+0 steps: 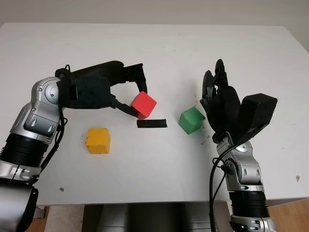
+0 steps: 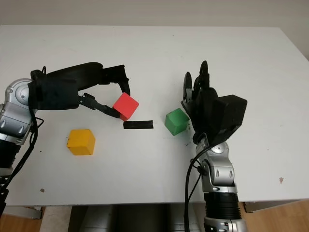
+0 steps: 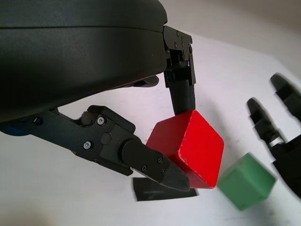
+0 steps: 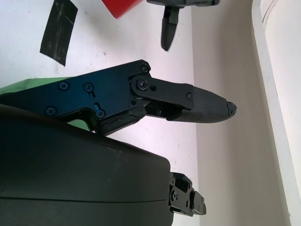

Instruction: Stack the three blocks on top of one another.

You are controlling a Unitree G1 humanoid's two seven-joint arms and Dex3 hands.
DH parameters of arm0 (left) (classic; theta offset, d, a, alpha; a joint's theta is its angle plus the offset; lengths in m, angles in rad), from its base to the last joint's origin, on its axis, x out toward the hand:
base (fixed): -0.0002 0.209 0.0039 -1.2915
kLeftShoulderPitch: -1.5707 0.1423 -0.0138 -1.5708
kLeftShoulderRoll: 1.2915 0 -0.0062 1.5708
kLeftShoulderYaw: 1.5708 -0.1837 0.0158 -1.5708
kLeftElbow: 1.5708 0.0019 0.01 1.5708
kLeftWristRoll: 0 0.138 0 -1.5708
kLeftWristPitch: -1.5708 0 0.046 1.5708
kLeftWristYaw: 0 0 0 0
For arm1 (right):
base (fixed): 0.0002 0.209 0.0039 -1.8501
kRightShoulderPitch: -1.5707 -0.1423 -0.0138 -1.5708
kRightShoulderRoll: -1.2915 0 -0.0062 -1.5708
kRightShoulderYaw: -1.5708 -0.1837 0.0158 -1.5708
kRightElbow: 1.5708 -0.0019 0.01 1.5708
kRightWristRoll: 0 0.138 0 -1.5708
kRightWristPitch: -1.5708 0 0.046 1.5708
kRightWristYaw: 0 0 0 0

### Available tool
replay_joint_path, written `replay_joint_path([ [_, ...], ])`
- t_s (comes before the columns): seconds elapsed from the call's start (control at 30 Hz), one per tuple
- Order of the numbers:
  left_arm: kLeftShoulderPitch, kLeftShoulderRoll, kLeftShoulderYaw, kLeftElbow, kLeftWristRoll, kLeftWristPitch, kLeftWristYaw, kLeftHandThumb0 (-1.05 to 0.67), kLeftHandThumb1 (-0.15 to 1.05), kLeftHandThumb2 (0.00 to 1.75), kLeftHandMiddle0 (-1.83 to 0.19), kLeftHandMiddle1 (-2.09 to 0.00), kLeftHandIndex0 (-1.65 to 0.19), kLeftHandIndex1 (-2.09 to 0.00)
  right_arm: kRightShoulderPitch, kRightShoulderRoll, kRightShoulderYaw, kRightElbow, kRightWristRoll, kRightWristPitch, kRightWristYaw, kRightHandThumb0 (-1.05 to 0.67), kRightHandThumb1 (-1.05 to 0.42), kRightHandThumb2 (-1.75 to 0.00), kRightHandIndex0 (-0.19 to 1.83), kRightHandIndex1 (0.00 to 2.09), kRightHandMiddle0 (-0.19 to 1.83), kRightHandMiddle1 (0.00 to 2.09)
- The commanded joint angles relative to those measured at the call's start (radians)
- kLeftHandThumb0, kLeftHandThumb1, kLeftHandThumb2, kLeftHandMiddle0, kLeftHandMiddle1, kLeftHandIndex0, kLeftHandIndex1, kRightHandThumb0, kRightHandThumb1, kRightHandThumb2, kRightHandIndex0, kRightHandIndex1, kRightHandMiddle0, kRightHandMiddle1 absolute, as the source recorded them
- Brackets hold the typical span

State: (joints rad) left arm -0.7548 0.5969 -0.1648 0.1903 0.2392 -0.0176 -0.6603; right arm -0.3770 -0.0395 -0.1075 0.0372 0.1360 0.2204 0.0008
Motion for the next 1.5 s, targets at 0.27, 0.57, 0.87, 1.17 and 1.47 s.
replay_joint_path([
  [0.27,0.129,-0.083,0.008,-0.072,0.006,0.032,0.139,-0.38,1.01,0.05,-0.14,-0.04,-0.13,-1.85,-0.006,0.004,-0.003,-0.015,-0.001,-0.014,-0.002,-0.67,-1.05,-0.59,-0.19,0.0,-0.19,0.0],
  [0.57,0.222,-0.149,-0.027,-0.077,0.113,-0.043,0.333,-0.38,1.04,0.06,-0.14,-0.05,-0.12,-1.96,-0.001,0.005,0.0,-0.021,-0.007,-0.018,-0.004,-0.66,-1.05,-0.6,-0.19,0.0,-0.19,0.0],
  [0.87,0.28,-0.211,-0.057,-0.072,0.213,-0.042,0.465,-0.36,1.05,0.08,-0.13,-0.05,-0.08,-1.93,-0.001,0.008,-0.004,-0.023,-0.001,-0.012,-0.008,-0.68,-1.05,-0.58,-0.19,0.0,-0.19,0.0],
  [1.17,0.289,-0.244,-0.067,-0.059,0.225,-0.022,0.472,-0.37,1.05,0.08,-0.13,-0.05,-0.07,-1.99,0.002,0.002,-0.002,-0.031,0.003,-0.004,-0.004,-0.67,-1.05,-0.58,-0.19,0.0,-0.19,0.0],
  [1.47,0.276,-0.268,-0.059,-0.037,0.216,0.025,0.478,-0.38,1.04,0.06,-0.15,-0.06,-0.13,-2.06,0.001,0.006,-0.005,-0.023,0.001,-0.018,-0.011,-0.67,-1.05,-0.57,-0.19,0.0,-0.19,0.0],
])
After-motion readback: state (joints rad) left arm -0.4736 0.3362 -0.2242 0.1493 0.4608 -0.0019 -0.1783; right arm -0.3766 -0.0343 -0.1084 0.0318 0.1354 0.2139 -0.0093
